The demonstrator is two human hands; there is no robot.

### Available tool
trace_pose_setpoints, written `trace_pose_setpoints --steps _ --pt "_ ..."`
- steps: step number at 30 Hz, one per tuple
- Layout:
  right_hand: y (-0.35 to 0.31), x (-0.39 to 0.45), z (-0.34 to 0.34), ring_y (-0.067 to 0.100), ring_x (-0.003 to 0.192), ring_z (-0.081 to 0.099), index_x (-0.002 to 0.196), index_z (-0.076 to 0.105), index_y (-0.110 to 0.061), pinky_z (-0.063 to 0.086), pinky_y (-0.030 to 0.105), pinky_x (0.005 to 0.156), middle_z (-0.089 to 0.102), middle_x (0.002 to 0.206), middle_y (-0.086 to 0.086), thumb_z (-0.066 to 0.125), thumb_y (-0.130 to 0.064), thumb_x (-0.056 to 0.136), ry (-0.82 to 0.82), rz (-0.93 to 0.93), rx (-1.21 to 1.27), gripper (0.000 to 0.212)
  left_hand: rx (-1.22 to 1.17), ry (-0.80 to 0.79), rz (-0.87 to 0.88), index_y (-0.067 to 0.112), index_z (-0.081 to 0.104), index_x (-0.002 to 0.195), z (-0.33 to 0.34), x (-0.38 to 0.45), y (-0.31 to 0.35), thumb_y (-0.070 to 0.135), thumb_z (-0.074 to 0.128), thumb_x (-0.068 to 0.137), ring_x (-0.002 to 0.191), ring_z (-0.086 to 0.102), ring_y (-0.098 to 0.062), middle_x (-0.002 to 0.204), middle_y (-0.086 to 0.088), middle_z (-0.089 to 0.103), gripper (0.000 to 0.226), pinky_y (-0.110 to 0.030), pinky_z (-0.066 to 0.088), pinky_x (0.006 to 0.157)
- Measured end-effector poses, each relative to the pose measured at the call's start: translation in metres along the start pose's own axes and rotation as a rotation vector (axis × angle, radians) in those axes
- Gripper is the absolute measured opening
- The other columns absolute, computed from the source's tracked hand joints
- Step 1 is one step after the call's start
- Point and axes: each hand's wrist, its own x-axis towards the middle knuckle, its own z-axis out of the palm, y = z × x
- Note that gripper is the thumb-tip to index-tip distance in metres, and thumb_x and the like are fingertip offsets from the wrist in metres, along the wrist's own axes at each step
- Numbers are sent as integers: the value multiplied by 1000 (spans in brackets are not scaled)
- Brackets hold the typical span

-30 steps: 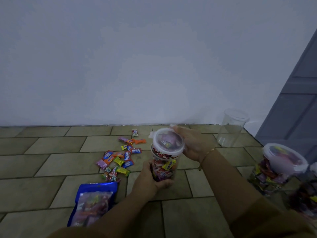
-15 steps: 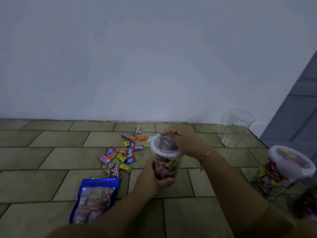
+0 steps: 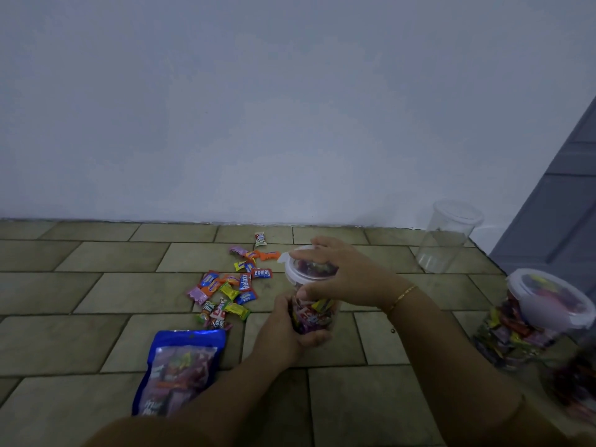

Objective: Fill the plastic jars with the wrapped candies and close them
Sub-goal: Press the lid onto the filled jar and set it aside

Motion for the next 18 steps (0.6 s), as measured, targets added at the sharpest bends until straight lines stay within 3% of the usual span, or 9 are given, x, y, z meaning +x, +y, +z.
trace_pose_setpoints --steps 5,10,18 --pt "6 -1 3 14 133 25 131 49 -42 28 27 107 27 146 -4 73 -38 77 -55 -14 -47 59 17 1 -21 34 33 116 -1 -1 1 45 85 59 103 53 -7 105 22 50 78 -28 48 86" --pt "4 -4 6 13 135 19 129 50 -44 24 30 112 23 150 -4 71 -35 78 -22 -39 -138 56 3 -5 -40 31 35 117 0 -1 1 45 85 59 104 54 -8 109 19 52 78 -26 48 84" --pt "13 -7 7 10 134 19 126 52 -47 22 22 105 23 148 -9 75 -38 75 -6 -8 -26 57 -8 -8 -28 32 36 119 1 -1 -3 48 86 55 103 56 -6 112 17 55 82 -33 51 87"
